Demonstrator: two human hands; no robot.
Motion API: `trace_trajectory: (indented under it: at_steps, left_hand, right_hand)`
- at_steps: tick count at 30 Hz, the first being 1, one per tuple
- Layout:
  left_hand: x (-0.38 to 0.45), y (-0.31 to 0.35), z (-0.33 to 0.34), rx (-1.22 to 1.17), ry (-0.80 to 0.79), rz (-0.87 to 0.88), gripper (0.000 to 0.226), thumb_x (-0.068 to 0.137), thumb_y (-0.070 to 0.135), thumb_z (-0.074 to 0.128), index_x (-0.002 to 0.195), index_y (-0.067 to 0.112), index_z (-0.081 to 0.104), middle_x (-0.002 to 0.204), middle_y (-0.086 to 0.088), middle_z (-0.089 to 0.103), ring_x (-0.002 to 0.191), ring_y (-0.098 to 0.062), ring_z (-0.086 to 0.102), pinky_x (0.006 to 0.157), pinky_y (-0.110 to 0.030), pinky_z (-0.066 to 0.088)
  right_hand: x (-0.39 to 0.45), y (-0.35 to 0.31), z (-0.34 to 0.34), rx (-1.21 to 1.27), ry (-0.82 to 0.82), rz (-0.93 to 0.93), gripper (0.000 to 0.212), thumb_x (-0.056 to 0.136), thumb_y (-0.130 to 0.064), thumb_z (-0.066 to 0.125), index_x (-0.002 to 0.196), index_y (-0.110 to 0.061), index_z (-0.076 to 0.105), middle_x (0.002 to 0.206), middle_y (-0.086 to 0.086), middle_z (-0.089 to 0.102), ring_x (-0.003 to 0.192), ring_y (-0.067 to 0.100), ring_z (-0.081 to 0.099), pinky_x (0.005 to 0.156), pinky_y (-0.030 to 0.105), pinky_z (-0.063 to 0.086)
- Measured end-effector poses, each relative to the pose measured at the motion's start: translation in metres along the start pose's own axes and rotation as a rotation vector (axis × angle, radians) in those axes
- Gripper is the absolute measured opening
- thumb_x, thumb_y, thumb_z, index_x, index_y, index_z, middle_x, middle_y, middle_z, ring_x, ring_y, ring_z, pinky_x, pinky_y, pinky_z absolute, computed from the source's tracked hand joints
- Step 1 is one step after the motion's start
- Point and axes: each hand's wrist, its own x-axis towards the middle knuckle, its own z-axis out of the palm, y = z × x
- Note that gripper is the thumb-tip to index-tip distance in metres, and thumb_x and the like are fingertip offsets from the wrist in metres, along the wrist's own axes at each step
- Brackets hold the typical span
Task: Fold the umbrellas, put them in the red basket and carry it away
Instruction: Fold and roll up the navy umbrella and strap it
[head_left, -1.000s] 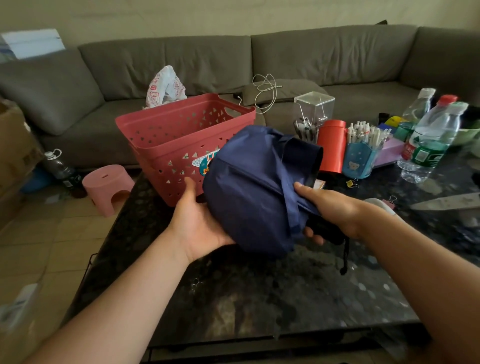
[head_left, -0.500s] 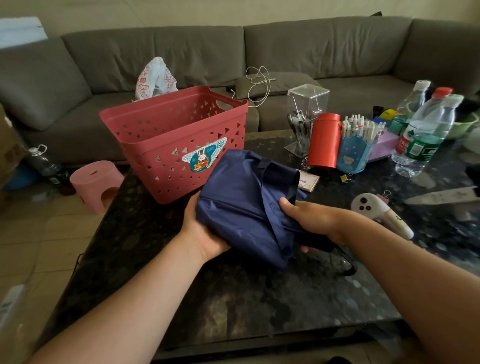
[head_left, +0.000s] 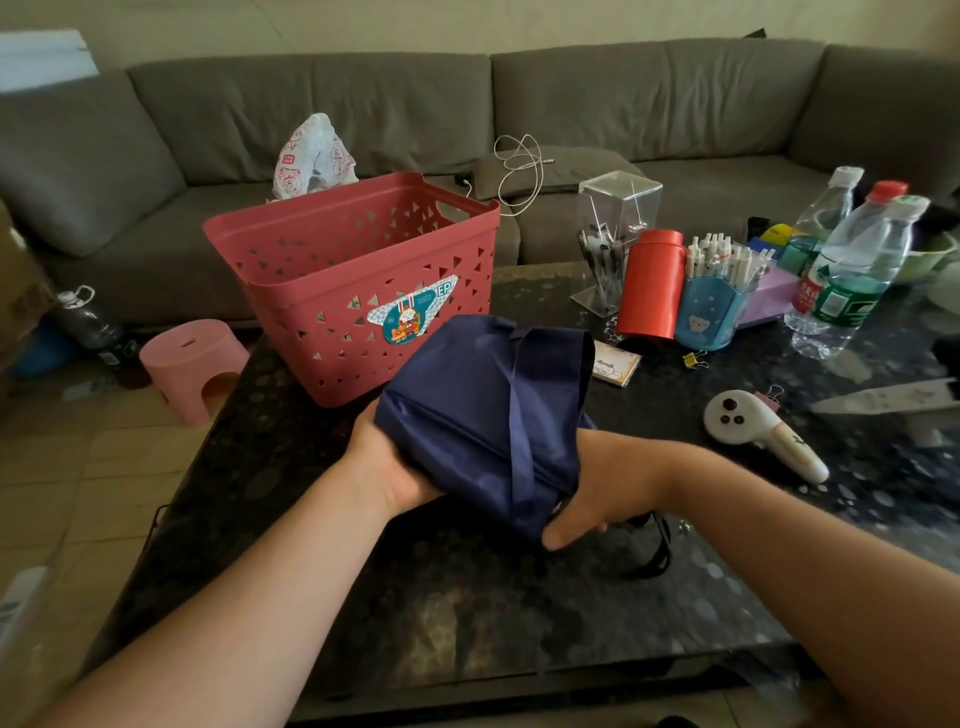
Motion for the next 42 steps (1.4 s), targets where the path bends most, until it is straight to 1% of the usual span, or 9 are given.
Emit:
trace_trajectory:
  at_steps: [8, 15, 21, 24, 27, 29, 34, 38, 42]
  left_hand:
    - [-0.001, 0.003, -0.002, 0.020, 0.132, 0.009, 0.063, 0.098, 0.073, 0.042, 0.121, 0.024, 0.075, 0.118, -0.017, 0.077, 0.112, -0.043, 0.066, 0.086, -0.058, 0.055]
    - [0.001, 0.018, -0.009, 0.269, 0.186, 0.212, 0.081, 0.088, 0.092, 0.026, 0.118, 0.032, 0.071, 0.110, -0.005, 0.075, 0.105, -0.031, 0.068, 0.098, -0.054, 0.053]
    - [0.005, 0.007, -0.016, 0.893, 0.243, 0.943, 0.035, 0.092, 0.032, 0.079, 0.073, 0.019, 0.052, 0.066, 0.008, 0.051, 0.062, -0.011, 0.045, 0.063, -0.031, 0.040]
    - [0.002, -0.010, -0.007, 0.976, 0.012, 0.707, 0.023, 0.101, 0.024, 0.068, 0.079, 0.019, 0.069, 0.076, 0.004, 0.071, 0.067, -0.010, 0.066, 0.062, -0.028, 0.050]
    - [0.011, -0.027, -0.002, 0.803, -0.074, 0.332, 0.019, 0.108, 0.016, 0.054, 0.109, 0.026, 0.070, 0.120, 0.002, 0.072, 0.116, -0.019, 0.068, 0.099, -0.043, 0.054]
    - [0.018, -0.030, 0.001, 0.548, -0.084, 0.219, 0.027, 0.107, 0.010, 0.048, 0.124, 0.018, 0.067, 0.131, -0.002, 0.067, 0.127, -0.030, 0.063, 0.104, -0.049, 0.051]
    - [0.031, -0.026, -0.009, 0.394, 0.060, 0.194, 0.021, 0.106, -0.004, 0.048, 0.115, 0.010, 0.061, 0.113, -0.011, 0.068, 0.078, -0.010, 0.074, 0.064, -0.024, 0.060]
    - [0.029, -0.005, -0.020, 0.414, 0.201, 0.152, 0.025, 0.112, 0.012, 0.041, 0.092, 0.012, 0.057, 0.054, 0.002, 0.069, 0.040, -0.007, 0.064, 0.038, -0.020, 0.050]
    - [0.032, 0.012, -0.024, 0.529, 0.360, 0.287, 0.033, 0.100, -0.004, 0.048, 0.121, 0.013, 0.067, 0.099, -0.014, 0.076, 0.075, -0.025, 0.070, 0.058, -0.030, 0.054]
  right_hand:
    - [0.013, 0.011, -0.005, -0.113, 0.195, 0.076, 0.030, 0.080, -0.017, 0.074, 0.107, -0.014, 0.060, 0.082, 0.011, 0.077, 0.067, 0.025, 0.074, 0.072, 0.038, 0.062]
    - [0.014, 0.029, -0.030, -0.233, 0.449, 0.066, 0.012, 0.080, -0.017, 0.076, 0.080, -0.016, 0.064, 0.064, -0.004, 0.069, 0.058, 0.011, 0.067, 0.060, 0.027, 0.056]
    - [0.017, 0.037, -0.049, -0.411, 0.633, 0.051, 0.024, 0.082, -0.027, 0.076, 0.077, -0.025, 0.052, 0.076, -0.003, 0.058, 0.075, 0.022, 0.058, 0.061, 0.035, 0.043]
    - [0.014, 0.032, -0.054, -0.437, 0.693, 0.064, 0.033, 0.082, -0.026, 0.076, 0.073, -0.028, 0.045, 0.072, -0.006, 0.052, 0.069, 0.020, 0.051, 0.060, 0.032, 0.036]
    - [0.012, 0.028, -0.056, -0.487, 0.708, 0.021, 0.028, 0.079, -0.028, 0.081, 0.079, -0.019, 0.054, 0.071, -0.005, 0.054, 0.070, 0.024, 0.057, 0.061, 0.034, 0.041]
    - [0.013, 0.025, -0.051, -0.543, 0.717, -0.045, 0.030, 0.076, -0.026, 0.085, 0.089, -0.012, 0.062, 0.080, 0.002, 0.061, 0.077, 0.028, 0.063, 0.064, 0.036, 0.046]
    - [0.026, 0.035, -0.034, -0.696, 0.493, 0.066, 0.048, 0.094, -0.031, 0.070, 0.138, -0.015, 0.063, 0.129, 0.014, 0.068, 0.120, 0.035, 0.064, 0.099, 0.043, 0.050]
    - [0.031, 0.043, -0.019, -0.638, 0.455, 0.015, 0.057, 0.091, -0.041, 0.068, 0.145, -0.042, 0.049, 0.109, 0.005, 0.067, 0.104, 0.032, 0.067, 0.084, 0.038, 0.051]
    - [0.036, 0.046, -0.023, -0.567, 0.470, 0.097, 0.048, 0.083, -0.047, 0.070, 0.130, -0.045, 0.057, 0.096, -0.011, 0.040, 0.103, 0.025, 0.060, 0.091, 0.038, 0.051]
